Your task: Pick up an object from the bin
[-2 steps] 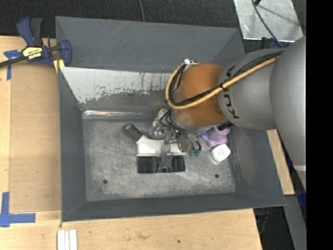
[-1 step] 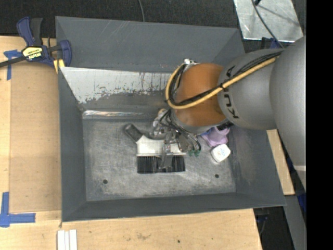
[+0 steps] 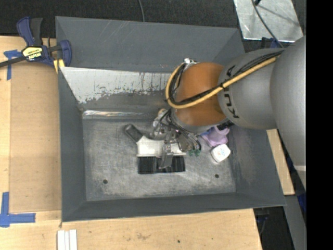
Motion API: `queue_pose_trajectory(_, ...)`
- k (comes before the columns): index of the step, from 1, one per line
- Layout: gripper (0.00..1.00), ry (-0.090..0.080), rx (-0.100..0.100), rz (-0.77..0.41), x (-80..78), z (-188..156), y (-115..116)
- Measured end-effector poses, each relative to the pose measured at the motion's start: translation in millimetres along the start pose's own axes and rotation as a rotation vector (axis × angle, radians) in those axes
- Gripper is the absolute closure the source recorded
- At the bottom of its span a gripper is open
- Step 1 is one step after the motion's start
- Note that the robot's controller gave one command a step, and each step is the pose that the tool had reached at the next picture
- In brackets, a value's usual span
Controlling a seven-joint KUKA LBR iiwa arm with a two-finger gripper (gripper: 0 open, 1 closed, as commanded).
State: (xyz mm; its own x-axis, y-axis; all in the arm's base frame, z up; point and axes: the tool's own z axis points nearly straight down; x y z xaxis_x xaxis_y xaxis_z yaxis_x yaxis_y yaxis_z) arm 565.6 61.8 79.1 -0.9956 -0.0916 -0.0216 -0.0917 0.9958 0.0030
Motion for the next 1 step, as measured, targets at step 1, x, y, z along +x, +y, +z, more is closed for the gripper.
queue_pose_trajectory(1,1.00,0.017,0.001,0.000,3.1,-8.7,-0.3)
